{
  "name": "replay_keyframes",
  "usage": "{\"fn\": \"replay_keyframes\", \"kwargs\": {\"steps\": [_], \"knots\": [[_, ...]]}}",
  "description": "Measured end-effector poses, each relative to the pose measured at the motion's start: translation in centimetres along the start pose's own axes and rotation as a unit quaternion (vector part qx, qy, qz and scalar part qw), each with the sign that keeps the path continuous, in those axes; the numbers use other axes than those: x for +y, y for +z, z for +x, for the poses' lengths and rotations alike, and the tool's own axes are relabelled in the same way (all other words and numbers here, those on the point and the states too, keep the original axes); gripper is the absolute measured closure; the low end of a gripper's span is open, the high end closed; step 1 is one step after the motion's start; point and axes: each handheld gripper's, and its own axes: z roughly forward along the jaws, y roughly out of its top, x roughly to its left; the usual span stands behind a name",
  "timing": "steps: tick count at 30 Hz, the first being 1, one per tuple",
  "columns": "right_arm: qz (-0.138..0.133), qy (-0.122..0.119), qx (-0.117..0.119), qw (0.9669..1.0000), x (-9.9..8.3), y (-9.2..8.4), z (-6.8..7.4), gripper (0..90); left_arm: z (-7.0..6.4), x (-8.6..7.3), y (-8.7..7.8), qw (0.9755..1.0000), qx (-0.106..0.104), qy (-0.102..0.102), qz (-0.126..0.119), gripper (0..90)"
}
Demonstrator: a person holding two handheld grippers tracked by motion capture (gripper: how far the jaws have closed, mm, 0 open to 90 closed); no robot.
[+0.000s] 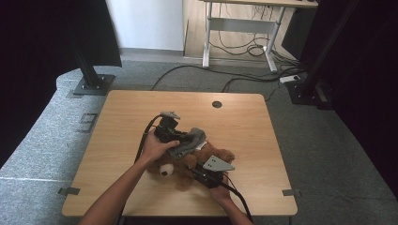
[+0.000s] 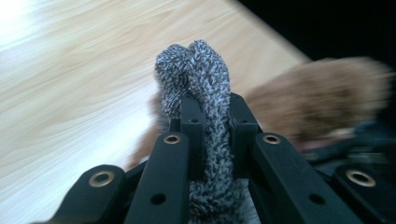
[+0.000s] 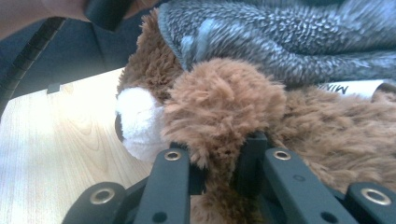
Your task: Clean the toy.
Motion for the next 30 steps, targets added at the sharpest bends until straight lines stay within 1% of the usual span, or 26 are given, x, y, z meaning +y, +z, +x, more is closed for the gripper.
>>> {"fn": "replay_keyframes", "kwargs": {"steps": [1,3,6,7,8,9,12,14,15,18,20,22,23,26,28,30], "knots": [[0.0,0.0,0.0,1.0,0.0,0.0,0.0,77.5,-0.3,0.2,0.0,0.9999,-0.009,0.005,-0.001,79.9],[-0.001,0.001,-0.001,1.0,0.0,0.0,-0.1,77.5,-1.5,0.7,0.4,0.9995,-0.025,0.018,-0.001,79.9],[0.0,0.002,-0.001,1.0,0.0,0.0,-0.1,77.5,-2.7,1.2,1.1,0.9982,-0.054,0.027,0.0,79.9],[-0.001,0.001,0.0,1.0,0.0,0.0,-0.1,77.5,-2.9,1.3,1.4,0.998,-0.057,0.029,0.003,79.8],[-0.001,0.001,0.0,1.0,0.0,0.0,-0.1,77.5,-3.2,1.4,2.0,0.9979,-0.056,0.032,0.011,79.8],[-0.001,0.001,0.0,1.0,0.0,0.0,-0.1,77.5,-3.3,1.5,2.7,0.9978,-0.054,0.032,0.024,79.8],[0.0,0.001,-0.001,1.0,0.0,0.0,-0.1,77.5,-2.9,1.4,4.4,0.9965,-0.058,0.02,0.058,79.6],[0.001,0.001,-0.001,1.0,-0.1,0.0,-0.1,77.5,-2.7,1.3,4.7,0.9966,-0.051,0.016,0.063,79.6],[0.001,0.001,-0.001,1.0,-0.1,-0.1,-0.1,77.5,-2.7,1.3,4.6,0.9971,-0.039,0.018,0.063,79.6],[0.001,-0.002,0.0,1.0,-0.1,-0.1,0.0,77.5,-2.2,1.2,3.7,0.998,0.002,0.022,0.059,79.7],[0.002,-0.003,0.0,1.0,-0.2,-0.1,0.1,77.5,-1.6,1.0,2.8,0.9984,0.016,0.015,0.052,79.8],[0.003,-0.004,0.001,1.0,-0.2,-0.2,0.1,77.5,-0.5,0.4,1.3,0.9985,0.038,0.006,0.039,79.8],[0.003,-0.005,0.002,1.0,-0.2,-0.2,0.1,77.5,0.0,0.1,0.8,0.9986,0.041,0.0,0.035,79.8],[0.001,-0.004,0.002,1.0,-0.2,-0.2,0.2,77.5,1.6,-1.0,-1.3,0.9986,0.045,-0.024,0.009,79.8],[0.001,-0.001,0.001,1.0,-0.2,-0.2,0.1,77.5,2.4,-1.7,-2.6,0.9984,0.039,-0.04,-0.012,79.8],[0.0,0.0,0.001,1.0,-0.1,-0.2,0.0,77.4,2.9,-2.3,-3.8,0.9978,0.038,-0.046,-0.031,79.8]]}}
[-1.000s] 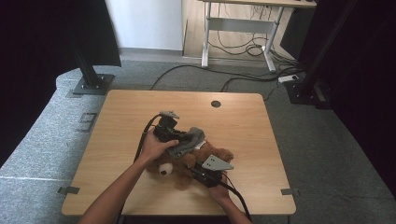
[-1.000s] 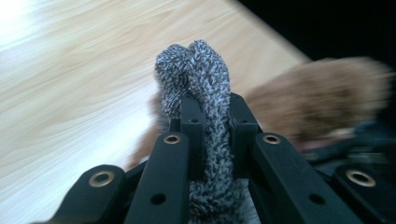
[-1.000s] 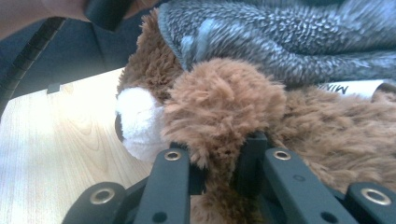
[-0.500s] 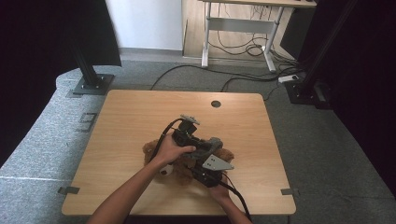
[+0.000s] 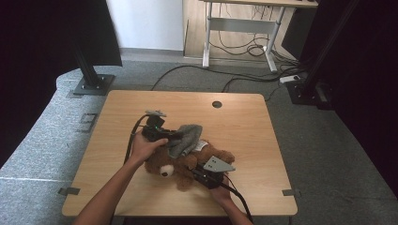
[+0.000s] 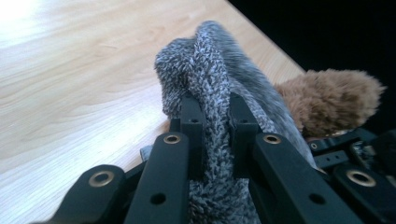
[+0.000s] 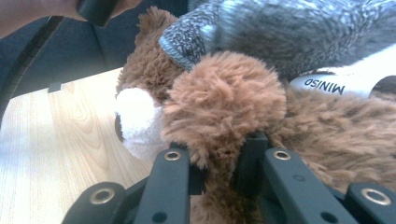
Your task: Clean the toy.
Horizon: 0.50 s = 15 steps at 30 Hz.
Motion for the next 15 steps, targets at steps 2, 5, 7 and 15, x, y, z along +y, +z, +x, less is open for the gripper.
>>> {"fn": "replay_keyframes", "kwargs": {"steps": [2,5,7,15], "knots": [[-0.001,0.002,0.0,1.0,0.0,0.0,-0.1,77.3,0.4,-0.4,-1.0,0.9999,-0.003,-0.004,-0.015,79.7],[-0.002,0.004,-0.004,1.0,0.2,0.0,-0.2,77.1,0.6,-1.1,-2.4,0.9991,-0.003,-0.008,-0.042,79.6],[-0.003,0.005,-0.007,1.0,0.3,0.0,-0.3,77.0,0.8,-1.5,-3.3,0.9983,-0.001,-0.009,-0.058,79.4],[0.003,0.0,-0.003,1.0,0.3,-0.5,0.3,77.1,1.6,-4.0,-5.6,0.997,0.017,-0.016,-0.074,79.3]]}}
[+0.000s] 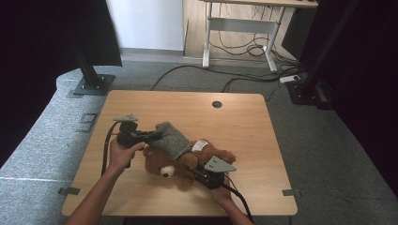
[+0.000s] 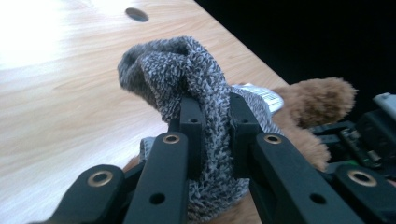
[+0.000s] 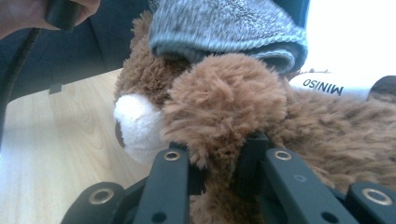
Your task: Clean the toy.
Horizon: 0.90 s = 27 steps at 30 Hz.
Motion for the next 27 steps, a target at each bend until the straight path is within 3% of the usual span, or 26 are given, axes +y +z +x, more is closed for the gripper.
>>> {"fn": "replay_keyframes", "kwargs": {"steps": [4,6,11,13,15,20,27], "knots": [[0.008,-0.002,0.008,0.9999,-0.3,-0.6,0.9,77.3,0.4,-0.7,-1.0,0.9996,0.002,-0.014,-0.023,79.2],[0.013,-0.001,0.013,0.9998,-0.5,-0.9,1.3,77.2,0.3,-1.0,-1.0,0.9997,-0.001,-0.016,-0.021,79.2],[0.024,0.028,0.03,0.9989,-0.7,-1.9,2.0,75.7,-0.7,-2.8,0.6,0.9997,0.006,0.007,0.023,79.3],[0.028,0.042,0.035,0.9981,-0.4,-2.4,2.1,69.3,-0.9,-3.5,1.1,0.9993,0.01,0.012,0.033,79.3],[0.029,0.058,0.029,0.9975,0.3,-3.0,2.4,60.3,-0.8,-4.0,1.2,0.9995,0.013,0.008,0.027,79.3],[0.053,0.06,0.004,0.9968,1.8,-4.9,2.9,54.2,-0.5,-4.9,1.2,0.9995,0.012,0.009,0.029,79.5],[0.026,0.047,-0.03,0.9981,5.8,-7.2,1.6,50.0,-0.6,-5.7,1.5,0.9994,0.02,0.01,0.028,79.5]]}}
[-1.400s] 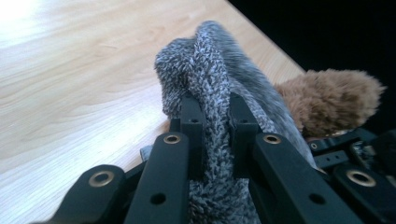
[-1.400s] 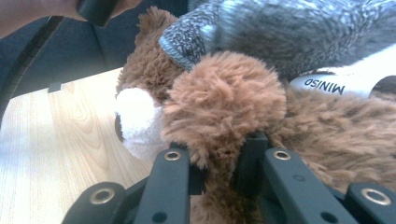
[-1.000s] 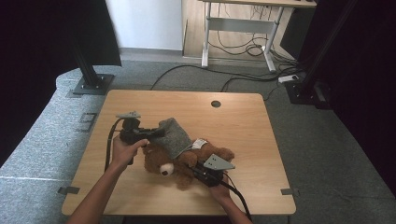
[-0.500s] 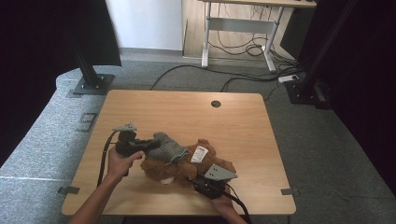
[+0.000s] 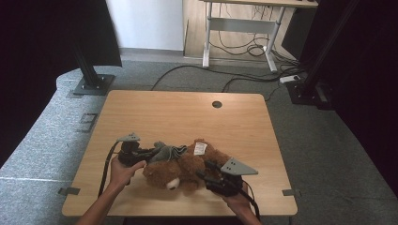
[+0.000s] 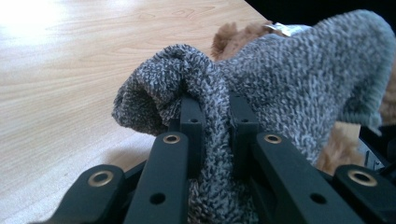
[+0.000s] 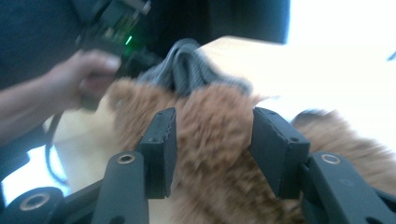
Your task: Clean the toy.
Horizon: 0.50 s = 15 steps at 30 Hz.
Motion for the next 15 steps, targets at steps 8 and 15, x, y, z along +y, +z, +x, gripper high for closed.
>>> {"fn": "replay_keyframes", "kwargs": {"steps": [8,15], "knots": [[0.043,0.018,-0.035,0.9983,3.5,3.7,-4.5,48.2,0.3,-0.6,0.9,0.9999,0.002,-0.002,0.012,79.5],[0.069,0.066,0.014,0.9953,1.1,6.0,-6.1,47.4,0.7,-0.6,1.2,0.9998,0.0,-0.012,0.014,79.4]]}}
